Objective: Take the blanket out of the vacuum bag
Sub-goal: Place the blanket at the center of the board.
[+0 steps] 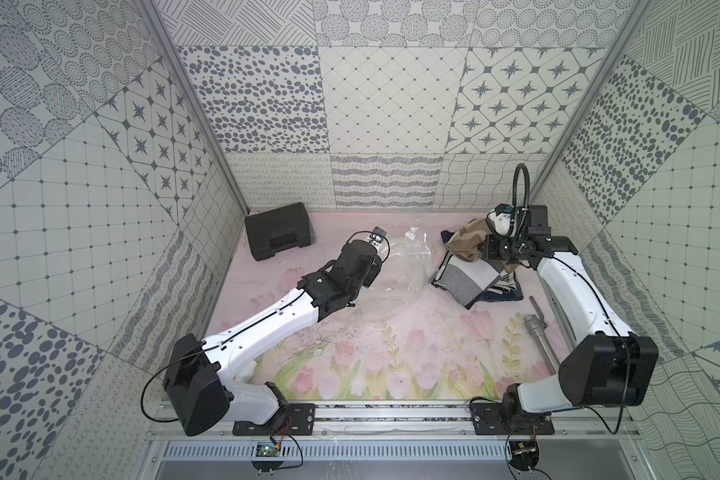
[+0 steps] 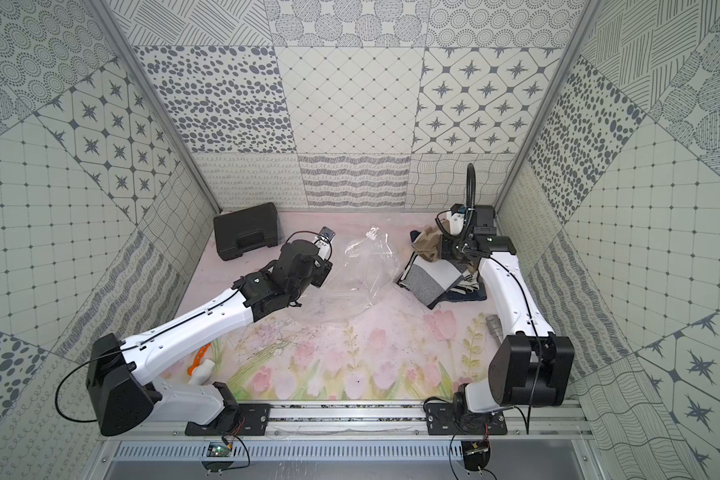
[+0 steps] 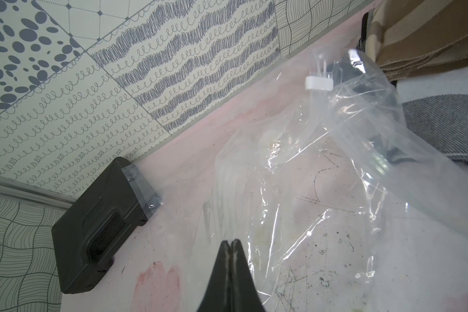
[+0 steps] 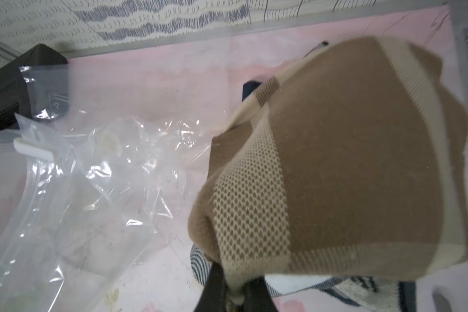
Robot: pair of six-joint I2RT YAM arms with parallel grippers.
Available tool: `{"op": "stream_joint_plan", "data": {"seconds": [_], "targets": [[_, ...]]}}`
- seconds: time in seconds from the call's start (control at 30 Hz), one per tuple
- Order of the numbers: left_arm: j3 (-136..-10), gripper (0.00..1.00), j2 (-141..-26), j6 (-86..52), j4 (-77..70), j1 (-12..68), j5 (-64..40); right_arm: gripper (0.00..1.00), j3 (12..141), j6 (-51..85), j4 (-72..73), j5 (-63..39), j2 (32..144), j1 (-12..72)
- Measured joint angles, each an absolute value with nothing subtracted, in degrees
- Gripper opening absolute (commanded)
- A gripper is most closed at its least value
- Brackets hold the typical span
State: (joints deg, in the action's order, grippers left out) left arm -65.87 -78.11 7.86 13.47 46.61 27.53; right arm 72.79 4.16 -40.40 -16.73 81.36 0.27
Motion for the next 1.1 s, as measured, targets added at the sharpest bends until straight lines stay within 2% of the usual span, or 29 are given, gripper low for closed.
{"op": "stream_joint_plan", "data": {"seconds": [0.3, 0.47, 0.63, 0.8, 0.87, 0.9, 0.97, 1.1], "targets": [[-64.6, 0.0, -77.0, 7.6, 13.0, 46.5, 24.6, 0.0, 62.7, 10.1, -38.1, -17.4, 71.5, 4.3], [-63.0, 0.0, -74.2, 7.6, 13.0, 46.5, 23.7, 0.0, 60.4, 13.6, -39.5, -14.9, 71.5, 4.3], [-62.0, 0.0, -72.0, 7.4, 13.0, 46.5, 23.0, 0.01, 60.2, 16.3, -41.0, -14.5, 76.6, 4.1], [-60.5, 0.0, -69.3, 7.5, 13.1, 46.5, 23.0, 0.27, 60.2, 17.9, -41.4, -14.0, 80.0, 2.8], [-60.1, 0.0, -68.2, 7.9, 13.4, 46.5, 23.3, 0.28, 60.2, 17.4, -42.4, -13.1, 80.2, 1.2], [-59.9, 0.0, -67.7, 8.1, 13.6, 46.5, 23.5, 0.33, 60.2, 17.3, -43.0, -12.4, 80.0, 0.4], [-59.8, 0.0, -66.6, 9.2, 14.3, 46.4, 24.2, 0.58, 60.2, 17.0, -44.4, -10.3, 79.0, -1.8], [-59.8, 0.0, -65.0, 11.0, 15.7, 46.0, 25.5, 0.81, 60.4, 15.3, -46.6, -8.3, 75.6, -5.3]]}}
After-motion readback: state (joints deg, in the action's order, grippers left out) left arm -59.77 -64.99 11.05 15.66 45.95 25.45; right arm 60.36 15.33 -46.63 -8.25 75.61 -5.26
